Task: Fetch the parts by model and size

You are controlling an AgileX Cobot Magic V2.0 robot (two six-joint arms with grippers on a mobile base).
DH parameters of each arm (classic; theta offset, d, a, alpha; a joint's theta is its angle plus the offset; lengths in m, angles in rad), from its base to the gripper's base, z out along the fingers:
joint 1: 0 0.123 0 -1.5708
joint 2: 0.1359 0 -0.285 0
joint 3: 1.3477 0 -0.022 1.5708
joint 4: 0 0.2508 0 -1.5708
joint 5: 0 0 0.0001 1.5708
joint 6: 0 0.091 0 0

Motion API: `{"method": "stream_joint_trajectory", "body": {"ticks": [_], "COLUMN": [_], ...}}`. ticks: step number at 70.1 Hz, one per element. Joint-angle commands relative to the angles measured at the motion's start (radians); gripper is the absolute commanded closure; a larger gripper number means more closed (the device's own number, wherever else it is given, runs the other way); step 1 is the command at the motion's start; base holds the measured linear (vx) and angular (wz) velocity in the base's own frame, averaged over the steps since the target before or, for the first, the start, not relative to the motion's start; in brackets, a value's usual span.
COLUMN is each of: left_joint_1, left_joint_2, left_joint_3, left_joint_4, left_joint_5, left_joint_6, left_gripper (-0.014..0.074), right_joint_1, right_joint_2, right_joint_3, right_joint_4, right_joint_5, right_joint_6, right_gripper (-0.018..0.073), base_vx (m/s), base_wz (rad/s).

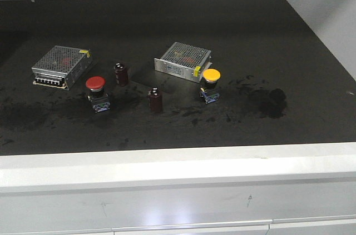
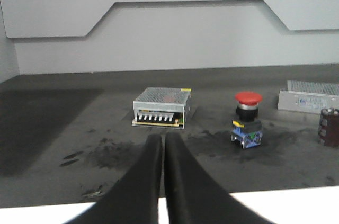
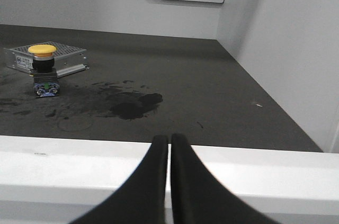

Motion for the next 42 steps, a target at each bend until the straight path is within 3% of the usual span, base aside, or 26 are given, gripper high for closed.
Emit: {"method": "stream_joint_trajectory", "body": {"ticks": [1,9,28,42], "left_joint_1": [0.0,0.0,-0.002,-0.033], "left_joint_2": [-0.011,-0.011,0.177,0.386], "left_joint_3": [-0.027,-0.088,-0.39,-0.533], "left_joint_4": [-0.011,-0.012,-0.008,-0.008], "left_joint_5": [-0.096,-0.101,0.029,0.067], "left_joint_6": [-0.008,-0.038,-0.021,-0.022], "left_gripper": [0.0603,0.0603,0.0603,0.0603], "right_joint_1": [0.0,0.0,0.0,0.0], "right_joint_2": [-0.012,-0.012,0.193,0.5], "right_joint_3": [0.003,-0.013,-0.312,-0.582], "right_joint_4": [-0.026,0.011,-0.009,-0.021], "right_joint_5": [-0.121,-0.239,-0.219,-0.052], "right_joint_6": [-0.018,0.03,0.048,0.048], "right_gripper": [0.0569,0.0569,0.0569,0.0569], "base_vx": [0.0,0.0,0.0,0.0], "base_wz": [0.0,0.0,0.0,0.0]}}
